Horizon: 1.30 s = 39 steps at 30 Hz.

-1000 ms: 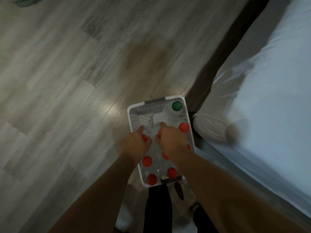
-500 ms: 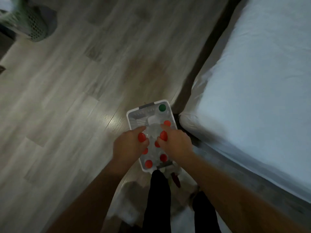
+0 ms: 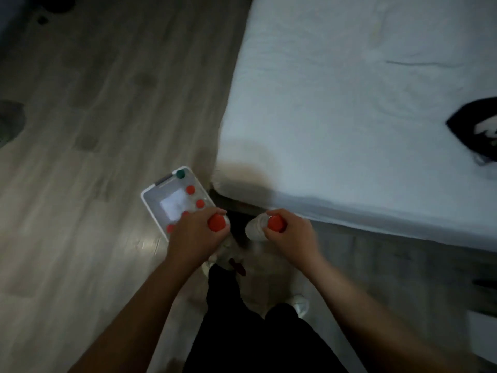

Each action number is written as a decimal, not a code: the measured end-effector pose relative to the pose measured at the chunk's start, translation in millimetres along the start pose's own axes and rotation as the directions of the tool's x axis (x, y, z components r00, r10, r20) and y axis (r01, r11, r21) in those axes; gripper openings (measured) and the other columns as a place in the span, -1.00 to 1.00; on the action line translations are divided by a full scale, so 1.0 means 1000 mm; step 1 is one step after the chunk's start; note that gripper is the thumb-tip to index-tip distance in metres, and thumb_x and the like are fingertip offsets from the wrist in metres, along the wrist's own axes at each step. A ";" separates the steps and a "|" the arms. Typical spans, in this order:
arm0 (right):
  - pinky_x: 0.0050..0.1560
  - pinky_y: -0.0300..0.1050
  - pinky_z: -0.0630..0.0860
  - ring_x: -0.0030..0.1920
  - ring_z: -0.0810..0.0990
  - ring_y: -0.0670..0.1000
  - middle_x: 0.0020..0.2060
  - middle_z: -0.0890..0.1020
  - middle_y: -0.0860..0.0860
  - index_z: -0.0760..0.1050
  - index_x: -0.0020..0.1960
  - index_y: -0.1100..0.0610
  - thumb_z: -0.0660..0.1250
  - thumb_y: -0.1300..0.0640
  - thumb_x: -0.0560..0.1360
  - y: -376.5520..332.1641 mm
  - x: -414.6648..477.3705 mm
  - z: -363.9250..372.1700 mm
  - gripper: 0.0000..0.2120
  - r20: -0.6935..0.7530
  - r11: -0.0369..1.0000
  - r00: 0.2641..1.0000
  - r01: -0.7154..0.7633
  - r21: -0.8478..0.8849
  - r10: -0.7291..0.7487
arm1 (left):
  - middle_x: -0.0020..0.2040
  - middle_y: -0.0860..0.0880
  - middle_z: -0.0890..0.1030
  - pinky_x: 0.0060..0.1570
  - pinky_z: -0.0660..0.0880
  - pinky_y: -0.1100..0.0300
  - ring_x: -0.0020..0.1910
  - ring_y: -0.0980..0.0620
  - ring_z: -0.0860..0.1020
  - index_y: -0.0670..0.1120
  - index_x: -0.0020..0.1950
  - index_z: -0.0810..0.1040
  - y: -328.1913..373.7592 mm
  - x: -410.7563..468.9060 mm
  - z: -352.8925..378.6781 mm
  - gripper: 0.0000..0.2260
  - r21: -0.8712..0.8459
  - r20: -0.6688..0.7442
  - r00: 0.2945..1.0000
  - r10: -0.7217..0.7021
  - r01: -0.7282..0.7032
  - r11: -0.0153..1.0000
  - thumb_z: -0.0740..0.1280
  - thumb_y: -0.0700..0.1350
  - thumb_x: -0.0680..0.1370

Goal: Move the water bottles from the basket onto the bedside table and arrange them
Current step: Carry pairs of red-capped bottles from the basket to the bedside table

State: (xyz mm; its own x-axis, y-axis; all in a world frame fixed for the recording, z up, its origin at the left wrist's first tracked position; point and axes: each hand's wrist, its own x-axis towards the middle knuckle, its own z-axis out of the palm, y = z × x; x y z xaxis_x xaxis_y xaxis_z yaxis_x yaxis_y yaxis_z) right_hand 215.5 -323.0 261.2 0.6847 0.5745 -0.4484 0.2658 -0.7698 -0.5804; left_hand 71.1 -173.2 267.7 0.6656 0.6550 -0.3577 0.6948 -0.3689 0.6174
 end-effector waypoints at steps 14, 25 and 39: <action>0.05 -0.10 0.53 -0.02 0.58 -0.03 -0.03 0.62 -0.05 0.53 0.14 -0.07 0.44 -0.02 0.40 0.285 -0.190 -0.184 -0.68 -0.324 0.927 0.879 -0.275 0.254 0.350 | -0.15 0.17 0.68 -0.10 0.55 0.18 -0.12 0.21 0.62 0.17 -0.04 0.61 0.256 -0.100 0.219 -0.80 -0.047 0.271 0.844 0.462 -0.468 0.883 0.40 0.15 0.37; -0.08 -0.18 0.48 -0.07 0.59 0.03 -0.10 0.62 0.01 0.59 0.03 0.06 0.52 0.09 0.34 0.402 -0.273 -0.244 -0.71 -0.462 0.719 0.597 -0.308 0.623 0.656 | -0.21 0.13 0.68 -0.09 0.58 0.11 -0.18 0.17 0.63 0.11 -0.12 0.63 0.406 -0.125 0.335 -0.76 -0.159 0.478 0.617 0.626 -0.640 0.752 0.39 0.13 0.28; -0.19 -0.38 0.39 -0.25 0.57 -0.26 -0.30 0.60 -0.21 0.50 -0.25 -0.18 0.50 0.01 0.36 0.553 -0.272 -0.372 -0.82 -0.486 0.560 0.285 -0.313 0.767 0.826 | -0.24 0.11 0.64 -0.19 0.52 0.23 -0.22 0.23 0.59 0.10 -0.13 0.58 0.600 -0.093 0.506 -0.84 -0.173 0.707 0.296 0.643 -0.809 0.562 0.49 0.02 0.34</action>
State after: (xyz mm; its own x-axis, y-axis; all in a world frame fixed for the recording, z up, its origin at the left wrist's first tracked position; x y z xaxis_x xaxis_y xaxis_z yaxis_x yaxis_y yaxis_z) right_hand 429.1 -1008.8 315.2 0.7445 -0.6075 -0.2768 -0.5865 -0.3972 -0.7058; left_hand 563.9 -789.2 316.3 0.8359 -0.5096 -0.2040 -0.1948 -0.6228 0.7578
